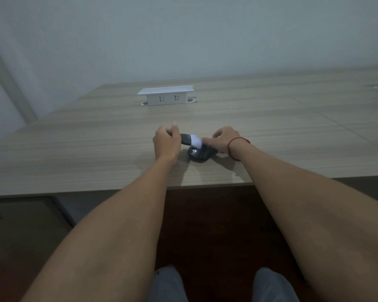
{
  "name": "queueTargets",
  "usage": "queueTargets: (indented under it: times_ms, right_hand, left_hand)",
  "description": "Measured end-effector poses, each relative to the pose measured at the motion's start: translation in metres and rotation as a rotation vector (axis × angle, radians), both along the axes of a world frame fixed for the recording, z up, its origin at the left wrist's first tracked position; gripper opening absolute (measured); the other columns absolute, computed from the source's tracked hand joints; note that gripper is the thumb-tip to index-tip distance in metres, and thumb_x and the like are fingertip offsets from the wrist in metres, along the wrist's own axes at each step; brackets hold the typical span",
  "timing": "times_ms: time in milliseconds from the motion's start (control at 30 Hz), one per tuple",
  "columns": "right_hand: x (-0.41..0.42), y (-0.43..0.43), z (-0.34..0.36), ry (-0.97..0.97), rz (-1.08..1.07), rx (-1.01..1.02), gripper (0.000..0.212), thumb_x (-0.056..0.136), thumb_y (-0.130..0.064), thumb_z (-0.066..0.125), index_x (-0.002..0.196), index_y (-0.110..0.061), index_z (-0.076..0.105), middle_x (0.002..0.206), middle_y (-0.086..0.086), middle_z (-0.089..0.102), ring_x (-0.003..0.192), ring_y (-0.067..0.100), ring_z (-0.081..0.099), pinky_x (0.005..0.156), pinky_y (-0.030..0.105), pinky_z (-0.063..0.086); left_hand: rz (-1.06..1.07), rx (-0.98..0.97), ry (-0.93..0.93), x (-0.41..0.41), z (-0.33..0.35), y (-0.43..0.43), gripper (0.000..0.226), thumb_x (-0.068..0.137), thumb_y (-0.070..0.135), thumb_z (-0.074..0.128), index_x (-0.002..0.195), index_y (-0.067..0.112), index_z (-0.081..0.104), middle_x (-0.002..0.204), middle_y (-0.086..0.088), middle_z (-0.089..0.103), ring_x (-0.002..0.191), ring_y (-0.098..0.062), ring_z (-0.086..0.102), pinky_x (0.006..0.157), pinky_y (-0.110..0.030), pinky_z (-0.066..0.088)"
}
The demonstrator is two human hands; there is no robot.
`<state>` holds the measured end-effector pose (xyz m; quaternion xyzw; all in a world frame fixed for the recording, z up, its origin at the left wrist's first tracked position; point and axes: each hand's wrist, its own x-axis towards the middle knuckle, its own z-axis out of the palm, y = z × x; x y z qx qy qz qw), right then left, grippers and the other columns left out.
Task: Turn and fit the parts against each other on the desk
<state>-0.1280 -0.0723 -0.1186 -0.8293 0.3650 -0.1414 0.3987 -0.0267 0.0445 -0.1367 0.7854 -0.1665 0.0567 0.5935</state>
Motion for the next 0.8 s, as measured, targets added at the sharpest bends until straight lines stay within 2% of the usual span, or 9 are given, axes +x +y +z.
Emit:
queueTargets:
  times_ms: [67, 133, 233, 333, 433, 500, 567, 667, 800]
  right_hand:
    - [0.002, -0.003, -0.002, -0.058, -0.032, 0.081, 0.071, 0.067, -0.048, 0.078, 0.122, -0.008, 0.057, 0.123, 0.009, 0.058, 0.112, 0.027, 0.059, 0.096, 0.039, 0.05]
    - [0.007, -0.004, -0.003, -0.102, -0.054, 0.137, 0.071, 0.065, -0.045, 0.081, 0.122, -0.011, 0.056, 0.118, 0.007, 0.058, 0.112, 0.027, 0.058, 0.095, 0.037, 0.049]
    - [0.016, -0.007, -0.007, -0.145, -0.07, 0.144, 0.056, 0.065, -0.041, 0.081, 0.111, -0.015, 0.063, 0.115, 0.009, 0.066, 0.106, 0.028, 0.064, 0.095, 0.04, 0.052]
    - [0.022, -0.011, -0.011, -0.179, -0.052, 0.096, 0.026, 0.083, -0.031, 0.066, 0.1, -0.012, 0.071, 0.101, 0.008, 0.068, 0.096, 0.025, 0.063, 0.091, 0.032, 0.05]
    - [0.019, -0.012, -0.01, -0.202, -0.007, 0.142, 0.015, 0.086, -0.021, 0.054, 0.077, -0.015, 0.065, 0.082, 0.009, 0.058, 0.081, 0.022, 0.054, 0.075, 0.031, 0.044]
    - [0.013, -0.011, -0.005, -0.17, 0.052, 0.219, 0.011, 0.083, -0.022, 0.056, 0.081, -0.014, 0.063, 0.086, 0.009, 0.057, 0.081, 0.022, 0.052, 0.075, 0.033, 0.045]
    - [0.006, -0.009, -0.001, -0.073, 0.127, 0.205, 0.03, 0.078, -0.031, 0.066, 0.102, -0.013, 0.066, 0.102, 0.007, 0.059, 0.094, 0.021, 0.055, 0.087, 0.032, 0.048]
    - [0.005, -0.006, 0.0, 0.049, 0.186, 0.139, 0.086, 0.061, -0.044, 0.082, 0.135, -0.013, 0.05, 0.134, 0.007, 0.052, 0.123, 0.026, 0.051, 0.106, 0.043, 0.042]
    - [0.012, -0.004, -0.002, 0.007, 0.169, 0.13, 0.079, 0.07, -0.031, 0.08, 0.139, -0.013, 0.046, 0.14, 0.011, 0.051, 0.121, 0.026, 0.052, 0.103, 0.039, 0.045]
  left_hand:
    - [0.072, 0.085, -0.012, 0.004, -0.005, 0.005, 0.034, 0.099, 0.031, 0.042, 0.085, 0.003, 0.056, 0.093, -0.015, 0.062, 0.086, -0.03, 0.056, 0.074, -0.036, 0.044]
    - [0.131, 0.067, -0.019, 0.009, -0.006, 0.01, 0.036, 0.1, 0.033, 0.039, 0.091, 0.002, 0.056, 0.094, -0.015, 0.06, 0.088, -0.031, 0.058, 0.077, -0.038, 0.046]
    - [0.089, -0.037, -0.03, 0.008, 0.003, 0.009, 0.038, 0.1, 0.037, 0.04, 0.079, 0.007, 0.049, 0.073, 0.0, 0.049, 0.071, -0.019, 0.049, 0.063, -0.027, 0.04]
    - [0.03, -0.086, -0.016, 0.001, 0.008, -0.001, 0.04, 0.1, 0.037, 0.041, 0.067, 0.015, 0.041, 0.067, 0.004, 0.044, 0.063, -0.011, 0.044, 0.054, -0.022, 0.033]
    - [0.0, -0.008, -0.04, -0.003, 0.002, -0.01, 0.037, 0.1, 0.038, 0.041, 0.076, 0.009, 0.048, 0.08, -0.005, 0.053, 0.082, -0.026, 0.053, 0.069, -0.029, 0.038]
    - [0.067, 0.065, -0.016, -0.002, -0.001, -0.009, 0.04, 0.101, 0.038, 0.038, 0.095, 0.002, 0.055, 0.097, -0.014, 0.059, 0.089, -0.028, 0.053, 0.073, -0.032, 0.036]
    - [0.136, 0.077, 0.009, 0.002, -0.001, -0.005, 0.042, 0.101, 0.037, 0.036, 0.103, -0.001, 0.055, 0.107, -0.018, 0.061, 0.096, -0.031, 0.056, 0.076, -0.035, 0.039]
    - [0.101, 0.018, -0.066, 0.006, 0.002, 0.0, 0.038, 0.101, 0.038, 0.038, 0.086, 0.005, 0.05, 0.09, -0.012, 0.058, 0.089, -0.03, 0.057, 0.075, -0.036, 0.042]
    - [0.056, 0.006, -0.115, 0.009, 0.002, 0.005, 0.044, 0.1, 0.038, 0.037, 0.067, 0.011, 0.045, 0.068, 0.001, 0.047, 0.071, -0.021, 0.047, 0.065, -0.032, 0.038]
